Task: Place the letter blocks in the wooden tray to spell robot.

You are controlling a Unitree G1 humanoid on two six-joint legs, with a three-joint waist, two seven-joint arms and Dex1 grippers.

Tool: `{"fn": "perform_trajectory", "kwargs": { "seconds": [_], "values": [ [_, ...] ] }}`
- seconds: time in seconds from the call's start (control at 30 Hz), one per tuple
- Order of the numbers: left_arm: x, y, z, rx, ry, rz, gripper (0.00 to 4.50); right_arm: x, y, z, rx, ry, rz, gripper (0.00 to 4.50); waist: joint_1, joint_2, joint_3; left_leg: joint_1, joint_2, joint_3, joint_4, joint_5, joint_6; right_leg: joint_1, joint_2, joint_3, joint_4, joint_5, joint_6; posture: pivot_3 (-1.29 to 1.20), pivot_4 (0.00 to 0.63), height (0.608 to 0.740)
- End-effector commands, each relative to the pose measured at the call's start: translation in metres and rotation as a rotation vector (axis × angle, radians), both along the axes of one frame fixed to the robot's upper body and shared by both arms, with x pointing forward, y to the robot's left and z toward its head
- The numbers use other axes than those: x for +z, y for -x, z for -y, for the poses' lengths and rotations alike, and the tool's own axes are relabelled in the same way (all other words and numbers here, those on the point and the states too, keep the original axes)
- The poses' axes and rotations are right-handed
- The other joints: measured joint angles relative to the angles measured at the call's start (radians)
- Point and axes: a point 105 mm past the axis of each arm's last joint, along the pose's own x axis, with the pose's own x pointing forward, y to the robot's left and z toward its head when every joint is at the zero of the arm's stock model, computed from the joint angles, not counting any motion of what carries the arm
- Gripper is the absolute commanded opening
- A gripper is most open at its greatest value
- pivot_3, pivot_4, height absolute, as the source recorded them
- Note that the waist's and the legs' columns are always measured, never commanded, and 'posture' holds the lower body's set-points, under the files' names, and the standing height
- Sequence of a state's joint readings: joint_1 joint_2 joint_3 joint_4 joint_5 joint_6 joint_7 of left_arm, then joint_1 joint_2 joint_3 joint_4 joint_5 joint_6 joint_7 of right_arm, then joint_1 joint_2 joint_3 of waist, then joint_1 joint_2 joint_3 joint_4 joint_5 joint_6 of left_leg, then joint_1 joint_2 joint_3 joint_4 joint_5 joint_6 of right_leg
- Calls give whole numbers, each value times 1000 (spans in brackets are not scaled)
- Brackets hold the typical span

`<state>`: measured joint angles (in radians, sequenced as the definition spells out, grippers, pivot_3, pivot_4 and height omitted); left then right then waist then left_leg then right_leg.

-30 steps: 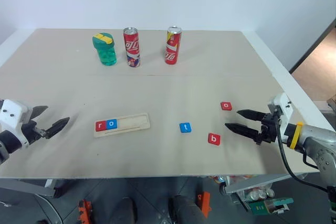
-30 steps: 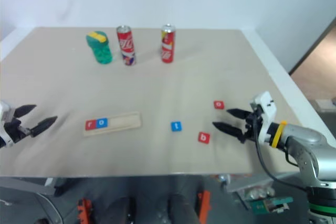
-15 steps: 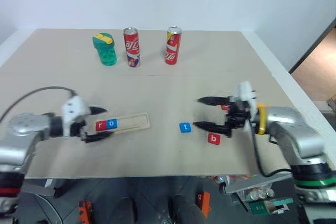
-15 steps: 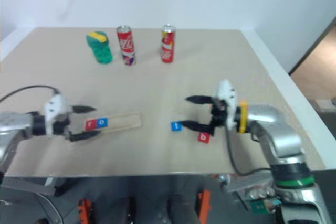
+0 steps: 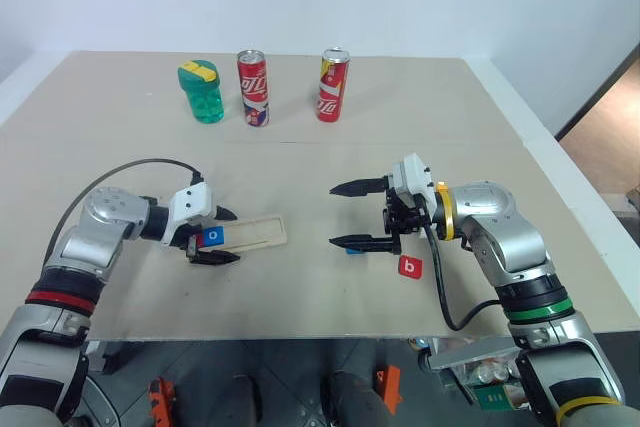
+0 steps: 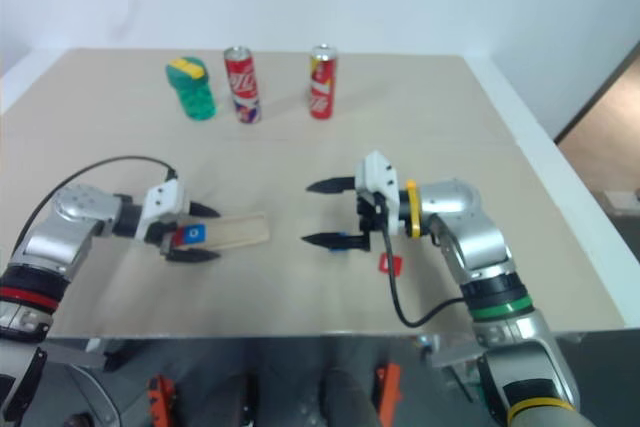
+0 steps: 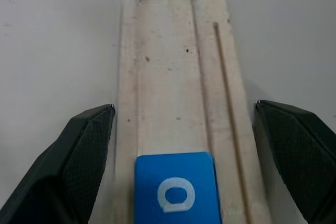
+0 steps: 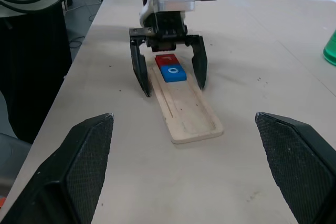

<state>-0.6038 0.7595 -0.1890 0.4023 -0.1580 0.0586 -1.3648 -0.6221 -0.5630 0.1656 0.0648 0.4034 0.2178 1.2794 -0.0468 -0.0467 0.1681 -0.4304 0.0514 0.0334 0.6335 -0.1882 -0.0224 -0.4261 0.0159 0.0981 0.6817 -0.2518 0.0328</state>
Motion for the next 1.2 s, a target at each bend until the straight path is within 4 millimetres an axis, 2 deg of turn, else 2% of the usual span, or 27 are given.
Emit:
{"fn": "perform_trajectory", "kwargs": {
  "seconds": [0.03,0.2,0.23,0.27,0.3,0.37,0.5,0.57,0.67,0.8,1.03,1.2],
  "values": [
    [-4,-7,4,-9,-33,43,4500,7,2,-1,9,1,54,4459,0,0,0,0,0,0,0,0,0,0,0,0,0,0,0,0,150,740],
    [-17,-12,-4,68,-38,-8,4500,8,-1,2,-9,2,61,4459,2,2,-1,2,0,-2,3,1,1,3,0,-2,1,1,3,0,150,740],
    [-20,-14,-7,117,-13,-40,4095,8,-1,2,-9,3,62,4500,3,3,-1,2,0,-3,4,2,1,4,0,-3,1,1,3,0,150,740],
    [-22,-16,-9,150,7,-71,4095,7,0,2,-9,3,62,4500,3,3,-1,3,-1,-3,4,2,2,6,-1,-3,1,2,3,0,150,740],
    [-23,-16,-11,173,23,-97,3690,7,0,2,-8,4,62,4500,2,4,-2,4,-1,-3,5,3,2,7,-1,-3,1,2,3,0,150,740],
    [-27,-14,-15,181,26,-136,3333,6,0,2,-8,6,57,4500,2,4,-2,8,-1,-3,5,4,4,10,-1,-3,1,2,0,0,150,740],
    [-29,-11,-16,160,6,-167,3259,6,-1,3,-14,7,55,4500,0,5,-3,10,-1,-3,4,9,10,10,-1,-4,1,7,-4,0,150,740],
    [-23,-8,-7,100,-11,-141,3259,6,-2,3,-20,4,56,4500,-2,7,-4,10,-1,-3,4,9,10,10,0,-4,1,8,-5,0,150,740],
    [-12,1,20,-38,-39,-100,3259,8,-4,4,-32,-2,64,4500,-1,7,-3,9,-1,-3,3,9,10,9,0,-3,1,8,-5,0,150,740],
    [-8,9,52,-152,-93,-56,3259,9,-7,5,-45,-5,70,4500,4,7,-3,5,-3,-4,3,8,9,8,-2,-3,1,5,2,0,150,740],
    [-9,0,88,-157,-114,-28,3259,5,-7,6,-58,-4,73,4500,6,7,-3,2,-5,-6,3,6,8,6,-3,-4,1,3,5,0,150,740],
    [-7,3,109,-198,-98,-39,3259,1,-6,12,-87,1,65,4500,4,7,-3,2,-5,-6,3,6,8,6,-3,-4,1,4,5,0,150,740]
  ]
}}
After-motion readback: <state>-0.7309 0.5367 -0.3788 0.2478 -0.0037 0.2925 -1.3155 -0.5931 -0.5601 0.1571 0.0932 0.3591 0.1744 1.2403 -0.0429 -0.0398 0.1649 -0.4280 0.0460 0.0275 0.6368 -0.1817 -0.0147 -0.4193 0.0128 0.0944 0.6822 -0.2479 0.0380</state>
